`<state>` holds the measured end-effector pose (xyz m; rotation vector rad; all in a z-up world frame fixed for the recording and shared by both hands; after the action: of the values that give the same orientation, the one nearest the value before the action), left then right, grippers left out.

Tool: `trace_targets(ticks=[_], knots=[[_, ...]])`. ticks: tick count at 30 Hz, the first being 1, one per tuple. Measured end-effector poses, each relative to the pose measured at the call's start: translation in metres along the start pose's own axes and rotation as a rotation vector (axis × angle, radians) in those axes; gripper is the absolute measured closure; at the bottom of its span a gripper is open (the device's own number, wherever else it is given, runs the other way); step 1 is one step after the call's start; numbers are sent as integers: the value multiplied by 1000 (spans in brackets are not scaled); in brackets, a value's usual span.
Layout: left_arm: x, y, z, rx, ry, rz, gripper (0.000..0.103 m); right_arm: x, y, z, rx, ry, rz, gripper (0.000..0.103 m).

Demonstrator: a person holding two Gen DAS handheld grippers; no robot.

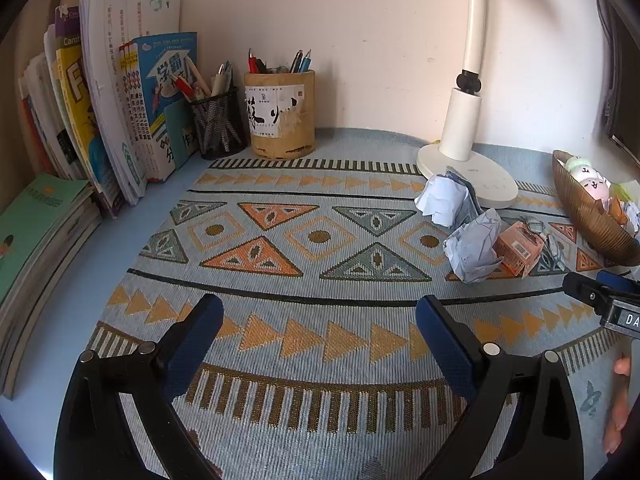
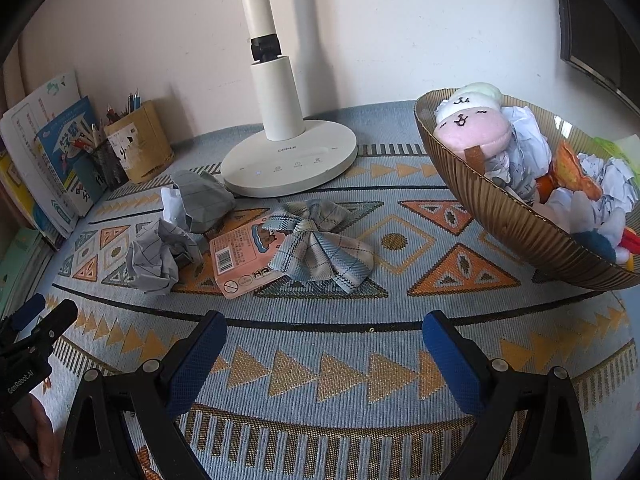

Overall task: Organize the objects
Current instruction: 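Grasp a crumpled paper wad with the left gripper while the right grasps the plaid bow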

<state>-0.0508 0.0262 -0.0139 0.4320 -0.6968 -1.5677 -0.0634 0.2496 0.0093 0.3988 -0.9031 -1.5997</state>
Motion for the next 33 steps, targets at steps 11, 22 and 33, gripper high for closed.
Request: trace_targets(ticks=[11,22,33], knots=[[-31,-3,12,74,-36,-280,6,-10,-2,7,63,-98,64,7],[-102,-53,54,155,-77,-512,32,-1,-47,39,155,-111,88,41],[-82,-19,42,92,-38,-489,72,3,-6,26,89,-32,129,89]])
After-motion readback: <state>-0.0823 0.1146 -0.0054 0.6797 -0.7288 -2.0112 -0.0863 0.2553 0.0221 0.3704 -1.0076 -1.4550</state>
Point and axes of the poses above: each gripper's, at about its wrist camera, not at the fingertips, and y roughly against the way its jaws point, x to its left, z to its top, the point moved 7 cm from there along -y, roughly the way its jaws point, and after that the axes turned 9 degrees about -y, right-handed, at the moved point
